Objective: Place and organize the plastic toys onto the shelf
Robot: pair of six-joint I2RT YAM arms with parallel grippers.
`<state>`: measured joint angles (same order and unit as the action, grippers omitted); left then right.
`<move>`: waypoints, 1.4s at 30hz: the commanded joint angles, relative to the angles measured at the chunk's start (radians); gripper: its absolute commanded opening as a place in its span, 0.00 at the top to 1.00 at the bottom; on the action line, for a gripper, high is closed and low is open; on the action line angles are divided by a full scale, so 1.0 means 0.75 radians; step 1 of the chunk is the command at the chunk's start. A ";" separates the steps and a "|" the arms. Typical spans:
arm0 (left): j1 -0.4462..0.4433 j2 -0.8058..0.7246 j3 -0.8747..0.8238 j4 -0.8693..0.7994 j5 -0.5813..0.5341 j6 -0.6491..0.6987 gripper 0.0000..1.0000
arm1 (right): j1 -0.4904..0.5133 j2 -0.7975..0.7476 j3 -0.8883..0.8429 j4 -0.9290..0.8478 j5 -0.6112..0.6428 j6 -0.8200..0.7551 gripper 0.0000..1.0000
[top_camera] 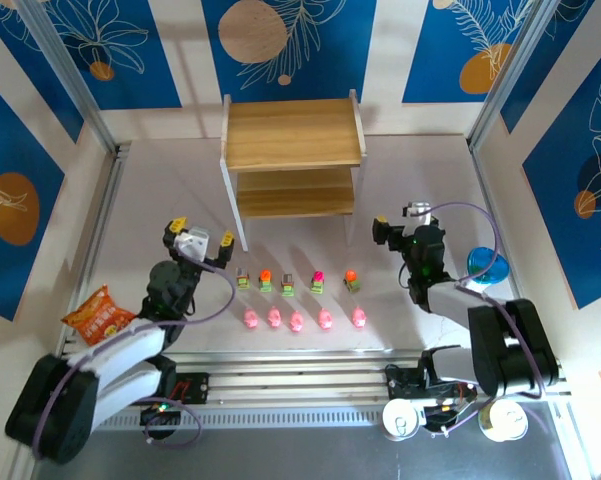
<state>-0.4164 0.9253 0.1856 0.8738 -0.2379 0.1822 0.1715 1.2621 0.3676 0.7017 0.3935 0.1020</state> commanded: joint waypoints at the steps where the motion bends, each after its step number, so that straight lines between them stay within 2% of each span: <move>1: -0.099 -0.219 0.001 -0.277 -0.213 -0.030 0.00 | 0.054 -0.115 0.094 -0.267 0.319 0.081 0.01; 6: -0.245 -0.516 0.027 -0.642 -0.237 -0.196 0.00 | 0.137 -0.310 0.270 -0.913 0.507 0.490 0.01; 8: -0.301 -0.602 0.031 -0.787 -0.226 -0.256 0.00 | 0.227 -0.383 0.292 -1.058 0.544 0.544 0.01; 12: -0.389 -0.700 0.047 -1.014 -0.248 -0.328 0.00 | 0.523 -0.553 0.297 -1.315 0.692 0.656 0.01; 16: -0.436 -0.689 0.026 -1.016 -0.231 -0.361 0.00 | 0.814 -0.619 0.319 -1.657 0.821 0.858 0.01; 21: -0.453 -0.572 0.066 -1.052 -0.359 -0.420 0.00 | 1.188 -0.602 0.321 -1.941 0.928 1.139 0.01; 24: -0.454 -0.500 0.102 -1.089 -0.400 -0.469 0.00 | 1.321 -0.538 0.322 -2.024 0.895 1.270 0.03; 28: -0.455 -0.433 0.135 -1.113 -0.373 -0.484 0.00 | 1.409 -0.436 0.309 -2.101 0.859 1.447 0.07; 36: -0.452 -0.423 0.127 -1.104 -0.366 -0.489 0.00 | 1.428 -0.304 0.207 -1.855 0.721 1.454 0.17; 42: -0.452 -0.393 0.121 -1.077 -0.364 -0.495 0.00 | 1.428 -0.236 0.189 -1.805 0.706 1.489 0.22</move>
<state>-0.7486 0.6220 0.2520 0.0593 -0.4999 -0.1772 1.2373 1.0740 0.5251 -0.6849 0.9283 1.1633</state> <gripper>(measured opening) 0.997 0.782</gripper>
